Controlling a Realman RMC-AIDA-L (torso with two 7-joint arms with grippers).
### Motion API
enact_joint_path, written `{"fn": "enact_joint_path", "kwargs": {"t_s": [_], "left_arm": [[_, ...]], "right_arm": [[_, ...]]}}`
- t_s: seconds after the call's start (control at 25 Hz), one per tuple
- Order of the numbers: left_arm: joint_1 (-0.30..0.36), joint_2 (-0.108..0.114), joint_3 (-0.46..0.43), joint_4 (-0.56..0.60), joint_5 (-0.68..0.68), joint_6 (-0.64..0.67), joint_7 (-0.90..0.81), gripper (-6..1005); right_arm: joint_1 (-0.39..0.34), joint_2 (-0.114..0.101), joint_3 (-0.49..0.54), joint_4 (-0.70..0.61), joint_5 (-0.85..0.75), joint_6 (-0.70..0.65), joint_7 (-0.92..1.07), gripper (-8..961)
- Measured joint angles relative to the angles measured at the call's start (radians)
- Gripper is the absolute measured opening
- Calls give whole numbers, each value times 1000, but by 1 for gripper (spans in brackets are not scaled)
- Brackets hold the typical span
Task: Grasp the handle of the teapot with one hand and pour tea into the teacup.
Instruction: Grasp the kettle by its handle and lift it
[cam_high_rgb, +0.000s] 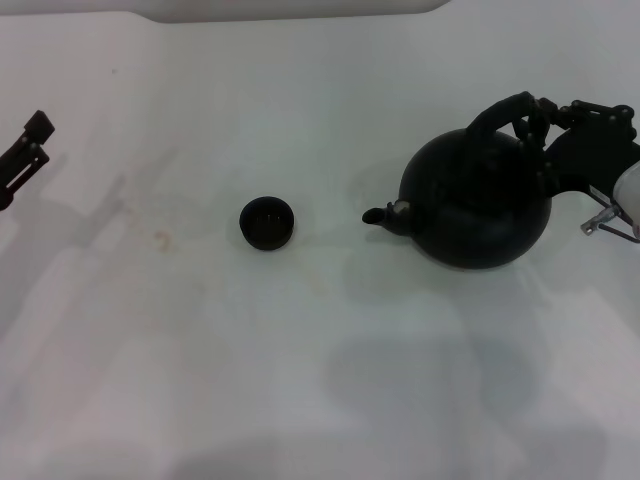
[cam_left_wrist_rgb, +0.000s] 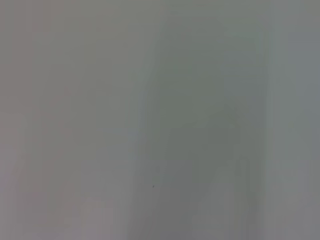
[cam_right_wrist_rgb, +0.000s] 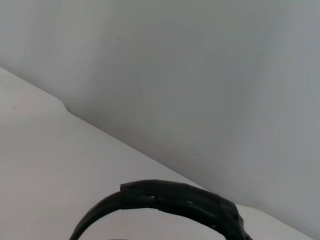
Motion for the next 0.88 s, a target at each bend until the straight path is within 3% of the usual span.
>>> {"fn": "enact_joint_path", "kwargs": {"t_s": [0.52, 0.88], "left_arm": [[3, -1, 0, 0, 0, 1, 1, 847], [1, -2, 0, 0, 0, 1, 2, 846]], "right_arm": [[12, -1, 1, -8, -1, 2, -1, 151], [12, -1, 4, -8, -1, -5, -30, 130]]}}
